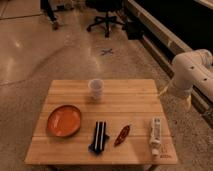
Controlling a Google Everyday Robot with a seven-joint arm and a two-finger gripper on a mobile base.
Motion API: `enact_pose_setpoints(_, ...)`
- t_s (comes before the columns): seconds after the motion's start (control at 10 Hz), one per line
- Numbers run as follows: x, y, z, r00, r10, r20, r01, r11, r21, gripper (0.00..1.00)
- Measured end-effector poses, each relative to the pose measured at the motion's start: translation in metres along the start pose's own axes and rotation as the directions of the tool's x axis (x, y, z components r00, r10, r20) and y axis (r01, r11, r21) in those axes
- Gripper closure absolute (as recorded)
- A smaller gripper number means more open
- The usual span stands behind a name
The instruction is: Stand the bottle upright
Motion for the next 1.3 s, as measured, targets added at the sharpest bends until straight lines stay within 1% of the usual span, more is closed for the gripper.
enact_pose_setpoints(0.5, 0.0, 0.0, 0.0, 1.0, -0.002, 0.001, 0.002, 1.0, 0.0, 0.2)
enact_pose_setpoints(0.6, -0.004, -0.001, 0.0, 1.0, -0.009, 0.001, 0.009, 1.0, 0.008, 0.2)
enact_pose_setpoints(0.8, -0.023, 0.0, 0.002, 1.0, -0.03, 0.002, 0.03, 0.998, 0.052, 0.2)
enact_pose_setpoints(0.9, -0.039, 0.004, 0.005, 0.999, -0.043, 0.003, 0.043, 0.995, 0.087, 0.2)
enact_pose_setpoints(1.1, -0.059, 0.016, 0.011, 0.999, -0.052, 0.0, 0.052, 0.991, 0.125, 0.2)
enact_pose_setpoints(1.3, -0.08, 0.028, 0.025, 0.997, -0.069, -0.024, 0.072, 0.985, 0.156, 0.2)
